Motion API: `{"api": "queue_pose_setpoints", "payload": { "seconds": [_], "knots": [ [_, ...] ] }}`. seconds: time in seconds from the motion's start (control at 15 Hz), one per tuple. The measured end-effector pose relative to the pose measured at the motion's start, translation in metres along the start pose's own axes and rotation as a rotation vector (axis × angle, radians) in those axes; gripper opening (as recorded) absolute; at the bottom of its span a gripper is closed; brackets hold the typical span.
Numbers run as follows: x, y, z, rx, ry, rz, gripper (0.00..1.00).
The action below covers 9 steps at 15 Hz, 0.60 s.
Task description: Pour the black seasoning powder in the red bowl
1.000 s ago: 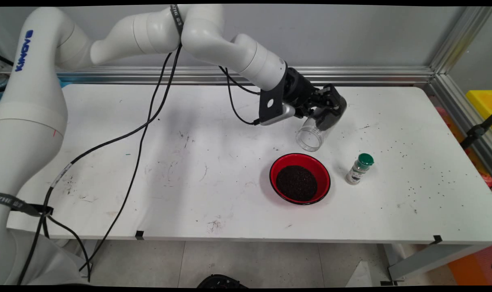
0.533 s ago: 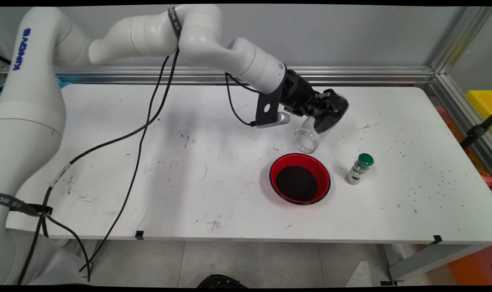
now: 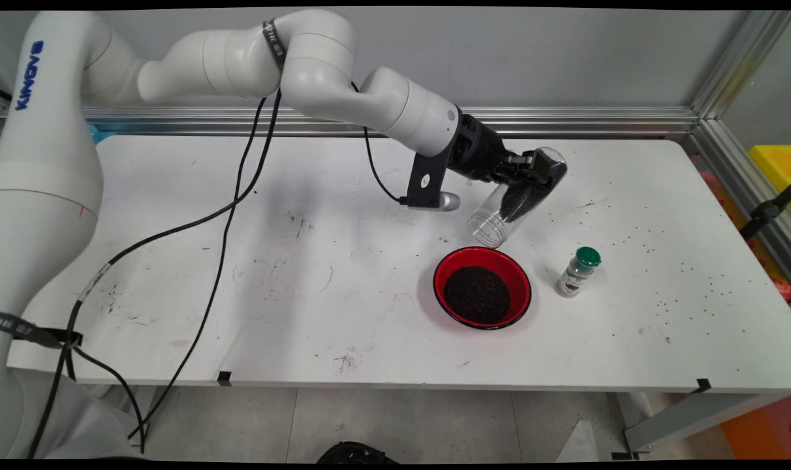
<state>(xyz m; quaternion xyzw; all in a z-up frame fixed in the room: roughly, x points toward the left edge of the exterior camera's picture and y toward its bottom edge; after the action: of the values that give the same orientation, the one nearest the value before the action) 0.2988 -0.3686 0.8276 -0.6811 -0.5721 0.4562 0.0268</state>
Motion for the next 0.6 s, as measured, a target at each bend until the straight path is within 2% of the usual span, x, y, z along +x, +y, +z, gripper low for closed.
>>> {"api": "queue_pose_setpoints", "payload": {
  "seconds": [0.6],
  "knots": [
    [0.0050, -0.0079, -0.0048, 0.008, -0.044, 0.104, 0.00]
  ]
}}
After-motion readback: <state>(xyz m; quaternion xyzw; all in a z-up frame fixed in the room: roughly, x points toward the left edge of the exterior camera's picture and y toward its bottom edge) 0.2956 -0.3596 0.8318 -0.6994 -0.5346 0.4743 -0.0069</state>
